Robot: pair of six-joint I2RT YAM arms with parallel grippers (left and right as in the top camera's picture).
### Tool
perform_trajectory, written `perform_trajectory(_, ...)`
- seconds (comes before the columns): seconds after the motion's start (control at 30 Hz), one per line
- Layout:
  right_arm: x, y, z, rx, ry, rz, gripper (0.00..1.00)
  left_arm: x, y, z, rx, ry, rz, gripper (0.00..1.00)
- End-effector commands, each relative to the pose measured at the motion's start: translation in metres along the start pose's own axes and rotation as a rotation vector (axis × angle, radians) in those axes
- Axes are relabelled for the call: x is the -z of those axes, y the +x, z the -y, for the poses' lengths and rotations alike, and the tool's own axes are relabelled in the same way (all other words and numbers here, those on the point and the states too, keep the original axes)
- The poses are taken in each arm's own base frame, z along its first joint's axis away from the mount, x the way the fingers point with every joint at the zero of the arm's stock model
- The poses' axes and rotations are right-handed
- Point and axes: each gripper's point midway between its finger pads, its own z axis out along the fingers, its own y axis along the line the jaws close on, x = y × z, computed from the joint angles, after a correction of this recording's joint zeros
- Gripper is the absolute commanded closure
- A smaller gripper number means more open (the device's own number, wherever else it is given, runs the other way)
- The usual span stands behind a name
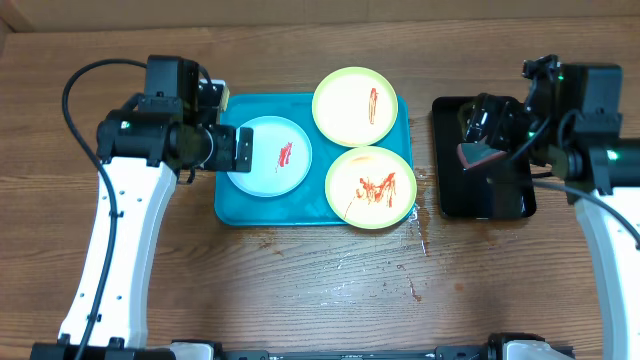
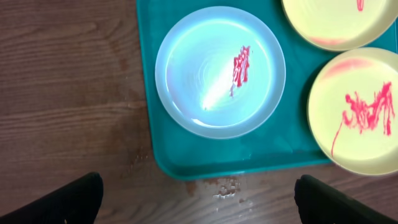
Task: Clean dirty plates on tray and stack at the side
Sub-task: 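Move left gripper to white plate rim, right gripper to sponge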
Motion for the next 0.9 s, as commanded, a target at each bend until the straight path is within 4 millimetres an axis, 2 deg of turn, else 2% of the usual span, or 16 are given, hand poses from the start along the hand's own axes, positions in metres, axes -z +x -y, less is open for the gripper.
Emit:
perform_trajectory(0.0, -0.011, -0.008, 0.007, -0.11, 0.033, -0.003, 0.0, 0.006, -0.018, -0.004, 0.081, -0.022, 0.064, 0.0)
perform_trajectory(0.13, -0.032, 0.003, 0.037, -0.292, 0.177, -0.054, 0.11, 0.01, -0.028, -0.021, 0.227, -0.109, 0.119, 0.0)
perform_trajectory(0.3, -0.042, 0.017, 0.084, -0.402, 0.395, -0.086, 0.13, 0.011, -0.033, -0.033, 0.299, -0.176, 0.154, 0.0)
perform_trajectory(0.37, -0.05, 0.02, 0.094, -0.433, 0.419, -0.106, 0.13, 0.012, -0.033, -0.033, 0.299, -0.175, 0.154, 0.0)
perform_trajectory(0.43, -0.058, 0.023, 0.102, -0.47, 0.437, -0.119, 0.13, 0.011, -0.031, -0.033, 0.299, -0.177, 0.147, 0.0)
perform_trajectory(0.53, -0.077, 0.023, 0.111, -0.527, 0.453, -0.125, 0.2, 0.011, -0.029, -0.034, 0.297, -0.179, 0.136, 0.0)
perform_trajectory(0.67, -0.111, 0.028, 0.12, -0.598, 0.455, -0.148, 0.27, 0.011, -0.029, -0.036, 0.295, -0.195, 0.139, 0.0)
perform_trajectory(0.73, -0.127, 0.029, 0.122, -0.608, 0.441, -0.157, 0.34, 0.013, -0.029, -0.042, 0.296, -0.227, 0.145, 0.0)
perform_trajectory(0.87, -0.142, 0.022, 0.129, -0.635, 0.447, -0.114, 0.42, 0.014, -0.028, -0.046, 0.297, -0.255, 0.144, 0.0)
